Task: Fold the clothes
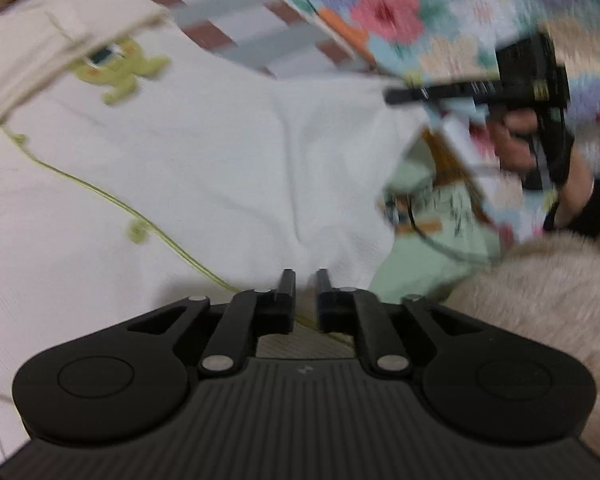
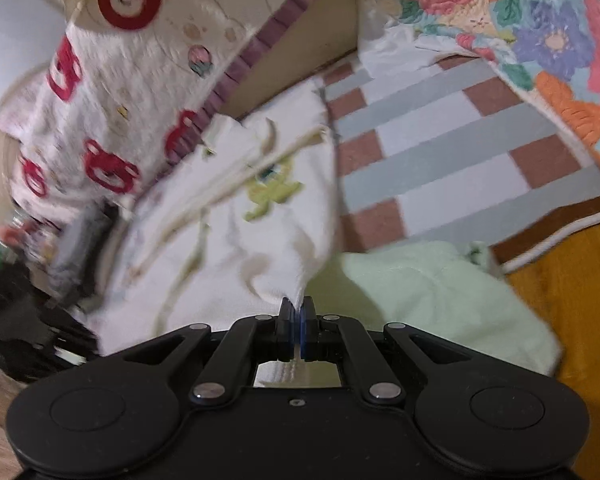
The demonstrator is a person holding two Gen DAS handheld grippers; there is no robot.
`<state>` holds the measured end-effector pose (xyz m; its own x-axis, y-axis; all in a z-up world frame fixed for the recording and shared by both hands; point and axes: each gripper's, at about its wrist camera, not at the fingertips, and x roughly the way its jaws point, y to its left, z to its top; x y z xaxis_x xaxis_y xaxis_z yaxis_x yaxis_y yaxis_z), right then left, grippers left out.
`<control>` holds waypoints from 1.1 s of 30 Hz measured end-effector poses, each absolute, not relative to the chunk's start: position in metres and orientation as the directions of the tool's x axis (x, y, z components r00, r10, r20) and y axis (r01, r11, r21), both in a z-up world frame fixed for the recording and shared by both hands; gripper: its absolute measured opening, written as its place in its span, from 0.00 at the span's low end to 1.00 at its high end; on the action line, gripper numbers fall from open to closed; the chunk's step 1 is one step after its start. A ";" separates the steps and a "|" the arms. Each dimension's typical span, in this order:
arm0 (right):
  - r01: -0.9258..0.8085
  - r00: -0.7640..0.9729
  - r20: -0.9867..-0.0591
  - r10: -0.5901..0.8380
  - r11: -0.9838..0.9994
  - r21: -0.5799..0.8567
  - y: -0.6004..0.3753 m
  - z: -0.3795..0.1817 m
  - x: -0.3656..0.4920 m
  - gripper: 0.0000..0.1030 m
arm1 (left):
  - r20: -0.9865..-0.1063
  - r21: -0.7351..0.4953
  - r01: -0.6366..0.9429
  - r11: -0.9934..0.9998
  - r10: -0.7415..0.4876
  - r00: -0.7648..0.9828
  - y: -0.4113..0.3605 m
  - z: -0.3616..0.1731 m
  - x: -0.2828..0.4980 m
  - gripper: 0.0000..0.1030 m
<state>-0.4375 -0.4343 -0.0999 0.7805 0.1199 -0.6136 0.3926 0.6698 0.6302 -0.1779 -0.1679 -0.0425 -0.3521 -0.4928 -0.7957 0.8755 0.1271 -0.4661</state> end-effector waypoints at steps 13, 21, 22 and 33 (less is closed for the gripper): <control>-0.209 0.757 -0.369 0.539 0.735 0.645 -0.358 0.006 -0.247 0.04 | -0.642 -0.474 0.729 0.495 -0.761 0.099 -0.034 0.036 -0.071 0.39; -0.392 0.428 -0.402 0.809 0.567 0.724 -0.228 -0.047 -0.154 0.05 | -0.526 -0.714 0.465 0.524 -0.839 0.138 0.029 -0.023 -0.030 0.46; -0.374 0.395 -0.419 0.818 0.559 0.740 -0.219 -0.063 -0.148 0.05 | -0.542 -0.723 0.439 0.533 -0.832 0.118 0.026 -0.038 -0.029 0.48; -0.204 0.280 -0.538 0.795 0.597 0.776 -0.236 -0.120 -0.138 0.14 | -0.778 -0.543 0.590 0.598 -0.622 -0.086 -0.043 -0.099 -0.024 0.51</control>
